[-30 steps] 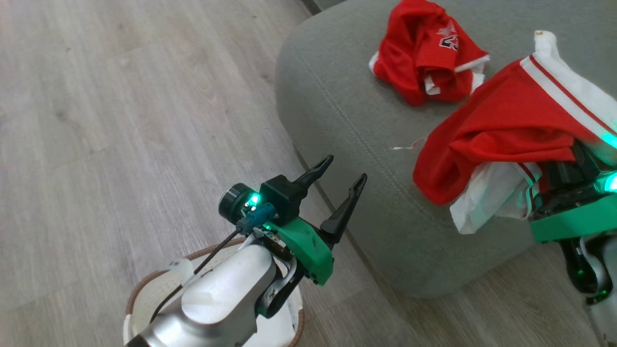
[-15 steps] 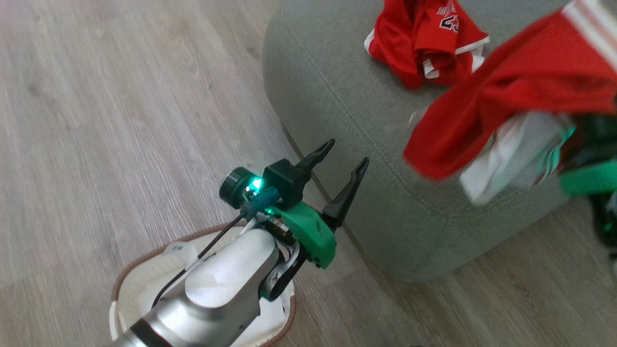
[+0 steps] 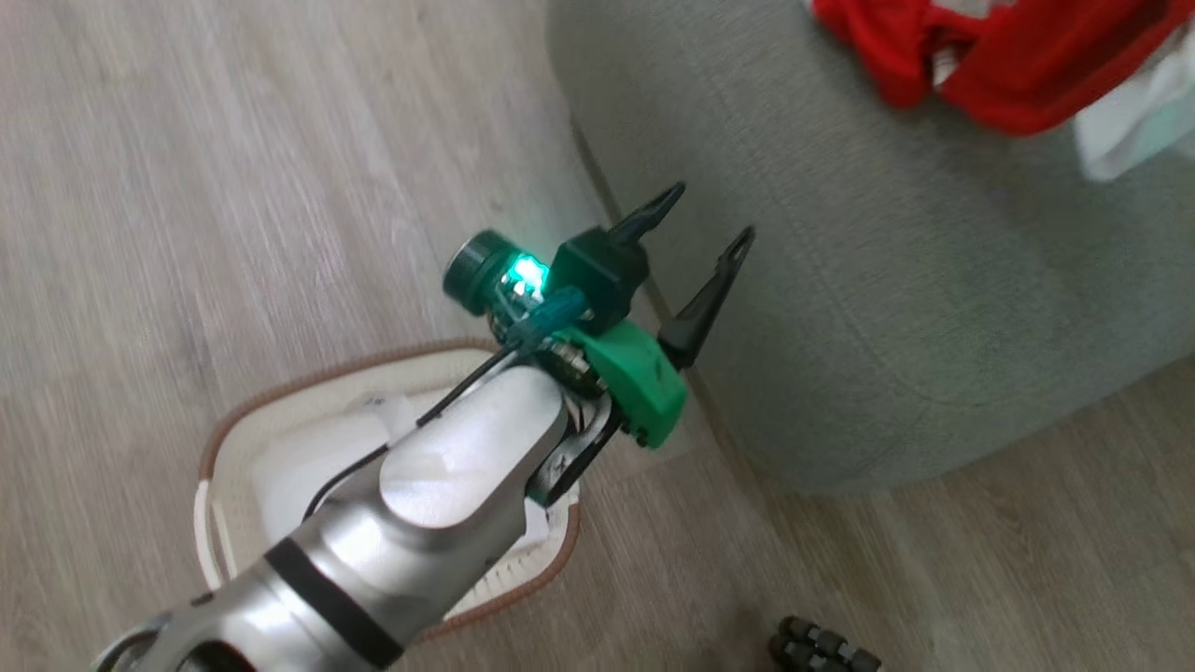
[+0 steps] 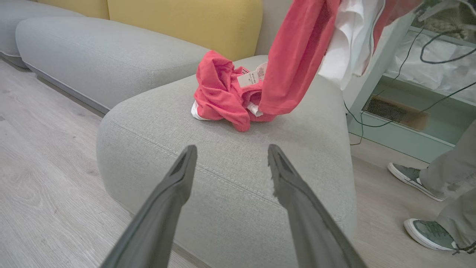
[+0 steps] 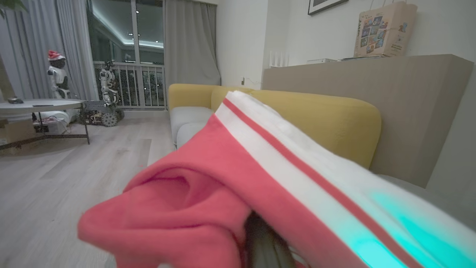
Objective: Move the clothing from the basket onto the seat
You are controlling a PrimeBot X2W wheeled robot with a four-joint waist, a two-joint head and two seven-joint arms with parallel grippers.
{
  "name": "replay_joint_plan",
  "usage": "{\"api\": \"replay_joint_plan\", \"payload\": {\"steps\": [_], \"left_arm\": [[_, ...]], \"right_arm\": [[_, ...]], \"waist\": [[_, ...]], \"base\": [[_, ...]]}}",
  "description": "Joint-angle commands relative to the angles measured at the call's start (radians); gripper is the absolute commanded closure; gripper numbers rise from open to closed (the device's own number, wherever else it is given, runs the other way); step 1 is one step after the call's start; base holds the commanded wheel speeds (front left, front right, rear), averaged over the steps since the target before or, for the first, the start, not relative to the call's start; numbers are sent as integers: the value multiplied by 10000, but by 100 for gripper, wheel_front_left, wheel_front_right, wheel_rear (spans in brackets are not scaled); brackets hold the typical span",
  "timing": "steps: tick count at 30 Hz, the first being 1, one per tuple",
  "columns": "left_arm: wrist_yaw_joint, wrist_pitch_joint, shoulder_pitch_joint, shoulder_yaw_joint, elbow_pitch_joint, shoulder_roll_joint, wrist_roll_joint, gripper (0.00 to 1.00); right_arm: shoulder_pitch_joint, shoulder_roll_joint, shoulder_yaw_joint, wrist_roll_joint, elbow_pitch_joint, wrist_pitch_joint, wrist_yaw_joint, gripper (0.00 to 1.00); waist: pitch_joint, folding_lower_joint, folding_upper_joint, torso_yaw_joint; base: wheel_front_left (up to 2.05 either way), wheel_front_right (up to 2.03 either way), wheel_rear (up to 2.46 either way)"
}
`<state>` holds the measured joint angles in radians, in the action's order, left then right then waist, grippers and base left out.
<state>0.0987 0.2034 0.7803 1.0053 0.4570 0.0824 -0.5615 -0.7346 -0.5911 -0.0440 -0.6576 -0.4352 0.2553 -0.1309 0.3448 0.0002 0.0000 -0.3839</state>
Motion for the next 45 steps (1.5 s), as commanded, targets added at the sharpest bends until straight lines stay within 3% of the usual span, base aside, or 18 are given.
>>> {"api": "replay_joint_plan", "payload": {"steps": [1,9,17,22,27,32,35,37,38,39,40,45], "left_arm": [[60,-25,582,-160,-278,-125,176,0],[269,-152,1465,179,-179,-283,389,0],[644,-104,2081,624,-310,-317,257,0],[965,87,2217,894,-397,-319,-40,0],[1137,282,2228,1122,-353,-320,-347,0],[1242,422,2285,1298,-328,-320,-640,0],[1271,462,2281,1354,-311,-320,-748,0],[1292,496,2259,1393,-272,-320,-846,0],[1294,511,2232,1400,-231,-320,-893,0],[1296,524,2197,1398,-187,-320,-941,0],[1295,535,2149,1389,-122,-320,-983,0],[1203,570,1860,1274,126,-321,-1140,0]], "right_arm": [[-344,-519,-54,-120,45,65,2,100],[-1591,-1468,-179,-483,-1515,65,2,100],[-2647,-2141,-1791,-288,-3083,65,2,100],[-3113,-2509,-3401,-338,-4096,57,2,100],[-3528,-2625,-5068,-1009,-5116,-1213,2,100],[-3816,-2764,-6256,-1916,-5212,-2453,2,100],[-3912,-2851,-6609,-2221,-5172,-2644,2,99],[-3979,-2926,-6957,-2484,-5140,-2778,2,93],[-4010,-2941,-7112,-2607,-5130,-2793,2,82],[-4037,-2962,-7272,-2696,-5126,-2774,2,15],[-4044,-2952,-7444,-2773,-5149,-2780,2,0],[-4060,-2755,-8310,-3083,-5223,-2888,2,0]], "waist": [[639,-2,0,397],[2075,-2,0,905],[3205,-2,0,1471],[3460,-2,0,1812],[3375,-2,0,1981],[3141,-2,0,2065],[3024,-2,0,2077],[2885,-2,0,2075],[2784,-2,0,2057],[2694,-2,0,2032],[2576,-2,0,1998],[1858,-2,0,1791]], "base": [[0,0,0],[0,0,0],[0,0,0],[0,0,0],[0,0,0],[0,0,0],[0,0,0],[0,0,0],[0,0,0],[0,0,0],[0,0,0],[0,0,0]]}}
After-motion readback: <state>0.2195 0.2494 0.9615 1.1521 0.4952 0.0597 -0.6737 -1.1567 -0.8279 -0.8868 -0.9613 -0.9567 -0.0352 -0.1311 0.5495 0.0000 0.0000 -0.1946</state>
